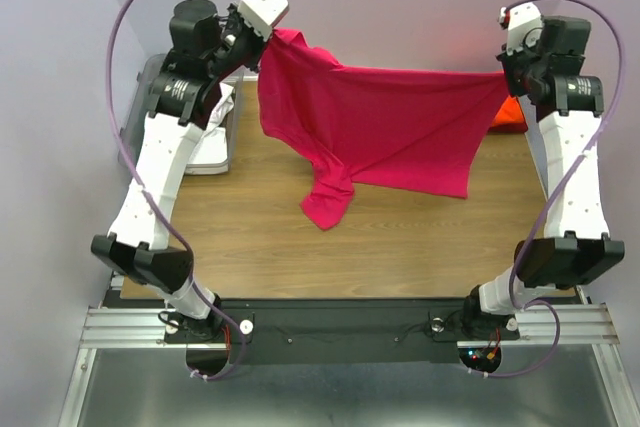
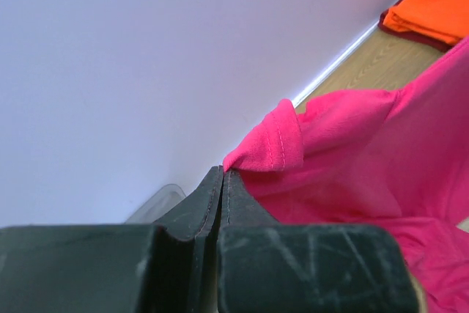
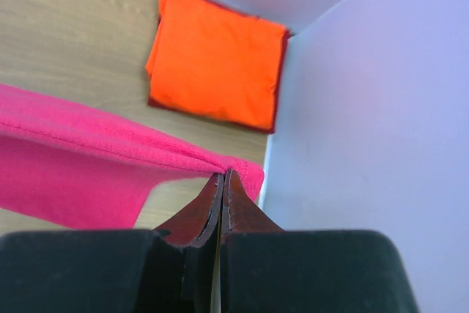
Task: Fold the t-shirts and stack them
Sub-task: Flatten the tshirt out
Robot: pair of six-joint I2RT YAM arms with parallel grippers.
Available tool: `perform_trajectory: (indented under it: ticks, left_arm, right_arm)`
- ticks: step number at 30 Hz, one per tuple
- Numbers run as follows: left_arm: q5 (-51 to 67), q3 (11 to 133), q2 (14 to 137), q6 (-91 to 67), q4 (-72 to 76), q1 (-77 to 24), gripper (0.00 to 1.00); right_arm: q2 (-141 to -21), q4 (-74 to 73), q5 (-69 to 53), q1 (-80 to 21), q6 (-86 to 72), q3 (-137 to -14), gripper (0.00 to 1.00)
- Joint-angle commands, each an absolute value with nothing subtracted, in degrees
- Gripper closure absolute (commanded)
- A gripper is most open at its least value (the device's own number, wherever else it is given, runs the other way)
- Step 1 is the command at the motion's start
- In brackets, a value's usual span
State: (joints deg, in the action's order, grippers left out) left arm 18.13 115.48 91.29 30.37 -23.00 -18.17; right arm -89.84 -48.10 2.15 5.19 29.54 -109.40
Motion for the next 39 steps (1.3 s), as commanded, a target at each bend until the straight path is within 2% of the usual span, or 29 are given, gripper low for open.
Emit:
perform_trajectory:
  ticks: [1, 10, 13, 19, 23, 27, 34, 39]
  left_arm:
    - [17.66, 114.70, 80.27, 26.99, -18.10, -18.19, 1.00]
    - [20.30, 106.01, 61.28, 22.15, -19.25, -18.28, 1.00]
    - [20.48, 106.70, 55.13, 21.19, -20.39, -18.28, 1.00]
    - [19.43, 113.27, 51.94, 19.95, -22.67, -18.28, 1.00]
    - [17.93, 115.31, 53.08, 21.26, -24.60, -18.19, 1.00]
    - [16.88, 110.23, 53.61, 23.99, -25.31, -18.28, 1.00]
    - [21.09, 85.19, 53.79, 29.35, -23.12, -18.28, 1.00]
    - [22.68, 72.00, 59.40, 30.41, -16.71, -18.28, 1.00]
  right_arm:
    - [-81.67, -46.41, 4.31, 5.45, 28.65, -115.56, 0.99]
    - [-67.07, -46.41, 5.79, 5.45, 28.48, -116.37, 0.99]
    - [-61.63, -46.41, 7.73, 5.45, 28.83, -119.16, 1.00]
    - [-58.19, -46.41, 11.33, 5.45, 32.07, -126.11, 0.99]
    - [-57.92, -46.32, 11.52, 5.45, 35.15, -125.08, 0.99]
    - [-57.66, -46.32, 7.92, 5.45, 37.44, -115.16, 0.99]
    - [-59.32, -44.47, -3.33, 5.45, 39.29, -94.07, 0.99]
    - [-61.43, -36.93, -6.85, 5.45, 39.81, -76.33, 1.00]
